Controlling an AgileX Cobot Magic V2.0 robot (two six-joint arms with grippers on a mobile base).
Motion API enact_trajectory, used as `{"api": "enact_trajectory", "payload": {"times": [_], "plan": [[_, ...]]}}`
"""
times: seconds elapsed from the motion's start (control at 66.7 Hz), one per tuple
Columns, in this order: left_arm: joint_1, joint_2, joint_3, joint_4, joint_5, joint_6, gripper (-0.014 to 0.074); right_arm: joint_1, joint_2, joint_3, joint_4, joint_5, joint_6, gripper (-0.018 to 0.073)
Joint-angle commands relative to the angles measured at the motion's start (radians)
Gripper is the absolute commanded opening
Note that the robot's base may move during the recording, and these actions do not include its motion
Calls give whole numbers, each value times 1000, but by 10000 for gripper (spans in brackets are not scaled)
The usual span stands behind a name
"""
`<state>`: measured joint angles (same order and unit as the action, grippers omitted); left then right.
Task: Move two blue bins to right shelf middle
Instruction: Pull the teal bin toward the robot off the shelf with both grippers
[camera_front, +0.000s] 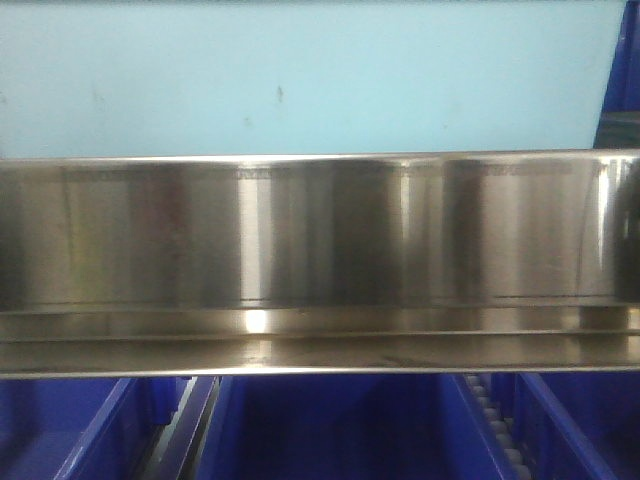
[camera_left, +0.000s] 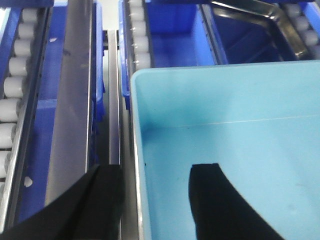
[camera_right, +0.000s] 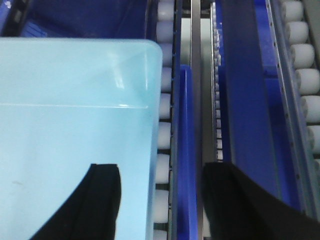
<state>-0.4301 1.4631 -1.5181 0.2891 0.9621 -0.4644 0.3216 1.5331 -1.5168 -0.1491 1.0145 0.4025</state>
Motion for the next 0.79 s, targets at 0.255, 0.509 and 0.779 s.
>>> {"api": "enact_trajectory", "payload": {"times": [0.255,0.509,0.779], "plan": [[9,122,-5,-7,63,-82,244,1,102,-7,-2,17,0,276],[16,145,-5,-13,102,-82,242,1,115,-7,4,27,0,230],[16,145,-5,-23,110,-40,-53,1,115,-7,4,50,0,-160]]}}
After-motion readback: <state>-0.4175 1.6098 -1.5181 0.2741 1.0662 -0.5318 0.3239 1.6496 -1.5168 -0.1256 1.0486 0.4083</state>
